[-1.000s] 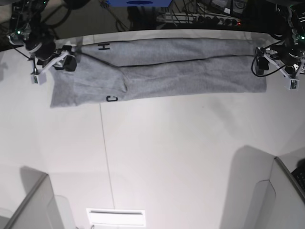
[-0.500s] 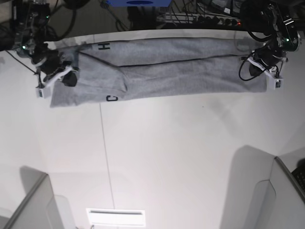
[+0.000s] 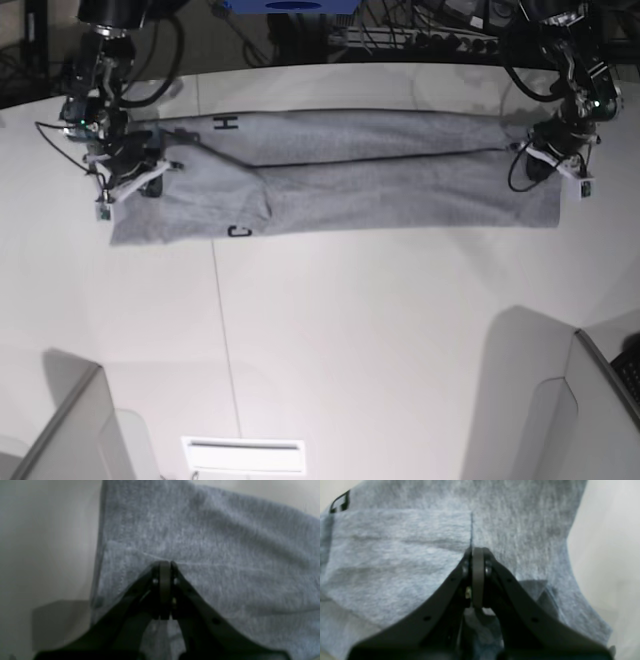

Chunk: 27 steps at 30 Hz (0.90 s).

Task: Fold the T-shirt properly
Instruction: 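Move the left gripper to the end of the folded strip and grasp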

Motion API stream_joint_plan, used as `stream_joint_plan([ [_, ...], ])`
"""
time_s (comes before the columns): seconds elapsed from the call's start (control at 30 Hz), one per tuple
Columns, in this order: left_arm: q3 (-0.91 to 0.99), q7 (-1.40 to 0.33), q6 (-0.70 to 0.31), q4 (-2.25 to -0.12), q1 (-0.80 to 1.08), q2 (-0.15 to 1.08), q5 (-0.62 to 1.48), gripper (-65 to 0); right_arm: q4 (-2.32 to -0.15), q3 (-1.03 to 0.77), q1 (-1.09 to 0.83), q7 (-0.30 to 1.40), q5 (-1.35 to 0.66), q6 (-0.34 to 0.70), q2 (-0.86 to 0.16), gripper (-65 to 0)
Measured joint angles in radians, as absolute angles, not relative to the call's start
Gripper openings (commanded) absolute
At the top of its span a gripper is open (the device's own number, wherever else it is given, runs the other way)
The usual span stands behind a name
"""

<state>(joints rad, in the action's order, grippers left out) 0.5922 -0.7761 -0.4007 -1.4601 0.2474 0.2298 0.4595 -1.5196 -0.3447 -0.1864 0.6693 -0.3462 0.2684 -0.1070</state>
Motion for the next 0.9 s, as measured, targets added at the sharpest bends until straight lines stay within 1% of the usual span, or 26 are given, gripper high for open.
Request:
stream_joint_plan([
  [0.13,0.592,-0.784,-0.397,-1.401,0.161,0.229,0.452,-65.0,-1.465,-0.344,-0.086,0.669,-0.222,0.268,-0.07,-65.0],
  [0.27,0.586,-0.825,-0.393,-1.36,0.076,0.237,0.425,-65.0,-1.393,-0.344,0.009,0.679,-0.171,0.262,-0.061,-65.0],
  [0.33,0.585,-0.833,-0.393,-1.365,0.065,0.238,0.419,-65.0,-1.379,-0.345,0.036,0.69,-0.155,0.262,-0.059,-65.0],
  [0.4,0.587,-0.877,-0.39,-1.388,0.06,0.242,0.418,-65.0,-1.388,-0.342,0.038,0.699,-0.15,0.262,-0.06,-65.0],
  [0.5,0.59,-0.981,-0.371,-1.437,0.038,0.244,0.381,-65.0,-1.451,-0.339,0.017,0.735,-0.121,0.255,-0.056,-65.0],
  [0.63,0.593,-1.011,-0.368,-1.553,0.028,0.244,0.377,-65.0,-1.572,-0.342,-0.007,0.756,-0.117,0.249,-0.019,-65.0],
  [0.77,0.594,-1.074,-0.371,-1.694,0.03,0.247,0.386,-65.0,-1.723,-0.284,-0.041,0.757,-0.118,0.279,-0.017,-65.0],
  [0.83,0.595,-1.089,-0.375,-1.769,0.051,0.249,0.386,-65.0,-1.82,-0.246,-0.076,0.785,-0.126,0.311,-0.023,-65.0],
  [0.9,0.625,-1.086,-0.431,-1.825,0.086,0.242,0.402,-65.0,-1.9,-0.223,-0.113,0.825,-0.127,0.321,-0.02,-65.0],
])
